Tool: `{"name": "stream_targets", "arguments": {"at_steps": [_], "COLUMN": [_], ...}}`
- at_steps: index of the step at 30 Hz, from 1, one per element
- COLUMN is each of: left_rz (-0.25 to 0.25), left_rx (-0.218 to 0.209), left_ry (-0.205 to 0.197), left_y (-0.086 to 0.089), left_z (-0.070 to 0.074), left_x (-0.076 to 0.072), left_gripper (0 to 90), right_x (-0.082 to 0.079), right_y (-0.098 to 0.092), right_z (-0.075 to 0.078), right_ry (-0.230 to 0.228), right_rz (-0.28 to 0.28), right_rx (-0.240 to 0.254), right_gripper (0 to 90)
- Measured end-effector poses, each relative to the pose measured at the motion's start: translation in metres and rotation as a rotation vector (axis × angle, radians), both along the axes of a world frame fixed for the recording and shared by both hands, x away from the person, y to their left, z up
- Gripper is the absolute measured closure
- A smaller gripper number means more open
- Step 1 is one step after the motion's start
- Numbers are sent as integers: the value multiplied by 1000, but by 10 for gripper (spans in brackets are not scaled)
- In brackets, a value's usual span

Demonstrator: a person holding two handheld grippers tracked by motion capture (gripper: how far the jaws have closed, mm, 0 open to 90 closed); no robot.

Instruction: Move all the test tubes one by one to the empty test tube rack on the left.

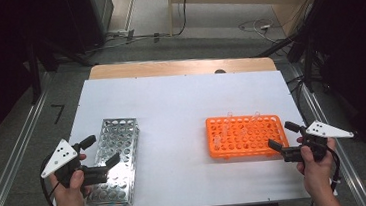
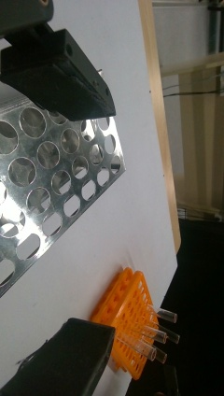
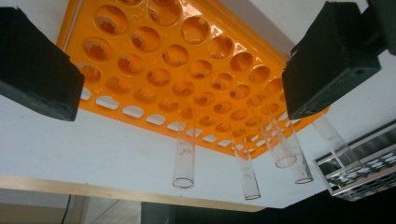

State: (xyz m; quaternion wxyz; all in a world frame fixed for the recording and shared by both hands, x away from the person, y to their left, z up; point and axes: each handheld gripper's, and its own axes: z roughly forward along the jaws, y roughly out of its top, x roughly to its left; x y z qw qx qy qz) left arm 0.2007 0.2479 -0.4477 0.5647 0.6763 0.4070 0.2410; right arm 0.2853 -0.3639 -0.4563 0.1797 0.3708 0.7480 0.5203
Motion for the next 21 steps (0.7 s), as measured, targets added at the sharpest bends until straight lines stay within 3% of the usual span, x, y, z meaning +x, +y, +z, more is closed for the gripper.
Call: {"name": "stream_targets", "arguments": {"at_steps": [11,16,21], "left_rz": [6,9,8], "left_rx": [-16,-13,-12], "left_ry": [-10,-12,-12], "left_y": [0,0,-1], "left_z": [6,8,11], "left_x": [-1,-3,-4], "left_gripper": [0,0,0], "right_x": [6,14,24], "right_y": [11,22,34], "right_z": [8,6,3], "right_ry": [20,64,118], "right_rz": [-5,-15,-29], "right_rx": [10,-5,-9], "right_gripper": [21,35,136]}}
